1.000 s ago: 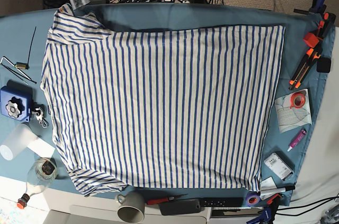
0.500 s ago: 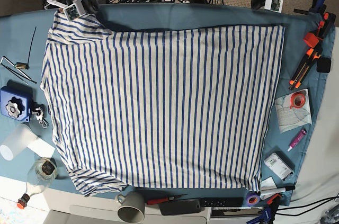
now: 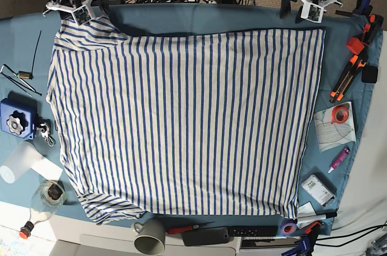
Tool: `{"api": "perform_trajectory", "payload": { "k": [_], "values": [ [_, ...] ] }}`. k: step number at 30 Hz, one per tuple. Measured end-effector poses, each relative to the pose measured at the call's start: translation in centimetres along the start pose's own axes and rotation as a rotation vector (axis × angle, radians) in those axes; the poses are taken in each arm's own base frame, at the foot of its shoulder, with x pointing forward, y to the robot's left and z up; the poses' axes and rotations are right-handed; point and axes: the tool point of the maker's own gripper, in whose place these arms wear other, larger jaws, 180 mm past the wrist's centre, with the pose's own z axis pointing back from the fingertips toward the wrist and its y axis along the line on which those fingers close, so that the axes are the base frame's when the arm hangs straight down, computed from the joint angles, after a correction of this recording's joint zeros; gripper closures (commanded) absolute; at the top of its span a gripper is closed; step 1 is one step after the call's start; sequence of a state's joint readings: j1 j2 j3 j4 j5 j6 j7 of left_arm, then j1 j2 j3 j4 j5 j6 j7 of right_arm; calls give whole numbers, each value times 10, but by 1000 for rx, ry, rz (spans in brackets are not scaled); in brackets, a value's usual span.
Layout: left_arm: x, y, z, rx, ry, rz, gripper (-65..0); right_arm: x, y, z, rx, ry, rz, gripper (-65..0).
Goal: Fold the T-shirt properly
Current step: 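Move both grippers down to the two corners at the shirt's collar edge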
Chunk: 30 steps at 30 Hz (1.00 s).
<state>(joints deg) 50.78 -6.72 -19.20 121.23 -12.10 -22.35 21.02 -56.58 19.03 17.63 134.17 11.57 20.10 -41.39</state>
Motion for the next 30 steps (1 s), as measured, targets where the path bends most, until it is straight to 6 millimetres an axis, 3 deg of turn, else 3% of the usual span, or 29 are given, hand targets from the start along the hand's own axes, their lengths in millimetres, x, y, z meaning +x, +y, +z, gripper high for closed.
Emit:
{"api": "perform_trajectory", "payload": {
  "k": [4, 6, 10, 15, 20, 24, 26, 28, 30],
  "values": [
    [0, 0, 0, 0, 0, 0, -250, 2, -12, -2, -62, 0, -37, -294],
    [0, 0, 0, 0, 0, 0, -250, -6, -20, -4, -92, 63, -6, -294],
    [0, 1, 0, 7, 0, 2, -250, 6, -59, -3, -274, 49, 34, -294],
    [1, 1, 0, 7, -2, 2, -250, 4, -100, 13, -415, 57, 8, -293],
    [1, 2, -1, 7, -3, 2, -250, 0, -143, 41, -533, 40, -75, -293],
    [1, 2, -1, 7, -3, 2, -250, 2, -158, 56, -555, 3, -129, -293],
    [2, 2, -1, 7, -6, 1, -250, -6, -156, 43, -480, -11, -182, -293],
    [4, 3, -2, 9, -12, -3, -250, -38, -152, 25, -402, 66, -265, -293],
    [8, 3, -4, 9, -24, -4, -250, -52, -144, 7, -305, 69, -333, -293]
  ]
}}
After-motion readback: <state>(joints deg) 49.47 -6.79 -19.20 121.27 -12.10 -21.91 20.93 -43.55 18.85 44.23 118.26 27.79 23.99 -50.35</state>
